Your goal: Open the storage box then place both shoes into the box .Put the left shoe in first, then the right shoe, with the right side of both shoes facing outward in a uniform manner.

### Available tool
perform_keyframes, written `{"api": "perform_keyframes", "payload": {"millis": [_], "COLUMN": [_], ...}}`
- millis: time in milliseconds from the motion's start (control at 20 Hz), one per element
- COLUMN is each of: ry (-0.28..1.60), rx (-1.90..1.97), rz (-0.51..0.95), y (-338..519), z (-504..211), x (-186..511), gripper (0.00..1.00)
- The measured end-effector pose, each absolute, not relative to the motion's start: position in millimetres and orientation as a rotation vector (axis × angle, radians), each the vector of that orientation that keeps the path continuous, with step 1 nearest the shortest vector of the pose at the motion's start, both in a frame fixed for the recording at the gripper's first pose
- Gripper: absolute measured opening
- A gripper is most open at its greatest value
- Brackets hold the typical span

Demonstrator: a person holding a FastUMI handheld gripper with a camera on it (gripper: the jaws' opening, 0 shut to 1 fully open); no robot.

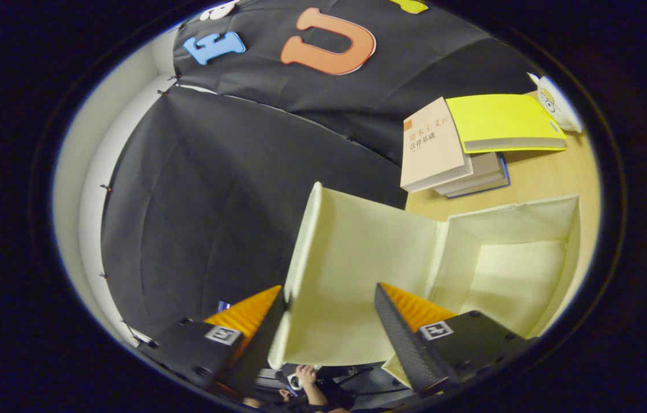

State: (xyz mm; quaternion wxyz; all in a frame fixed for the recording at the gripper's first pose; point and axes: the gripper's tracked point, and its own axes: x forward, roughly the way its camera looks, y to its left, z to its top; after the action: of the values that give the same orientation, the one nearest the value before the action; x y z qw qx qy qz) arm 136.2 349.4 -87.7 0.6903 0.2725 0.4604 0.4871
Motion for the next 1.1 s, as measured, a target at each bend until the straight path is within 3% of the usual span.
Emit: {"api": "perform_keyframes", "payload": {"millis": [50,400,1100], "ry": [1.035,1.043,1.007], "rx": [0.587,0.553,0.399], "rz": [1.078,0.950,0.511], "y": [355.0,326.5,116.6], "z": [-96.6,-116.4,-157.7], "x": [132.3,136.3,163.5], "gripper": [1.00,1.00,1.00]}}
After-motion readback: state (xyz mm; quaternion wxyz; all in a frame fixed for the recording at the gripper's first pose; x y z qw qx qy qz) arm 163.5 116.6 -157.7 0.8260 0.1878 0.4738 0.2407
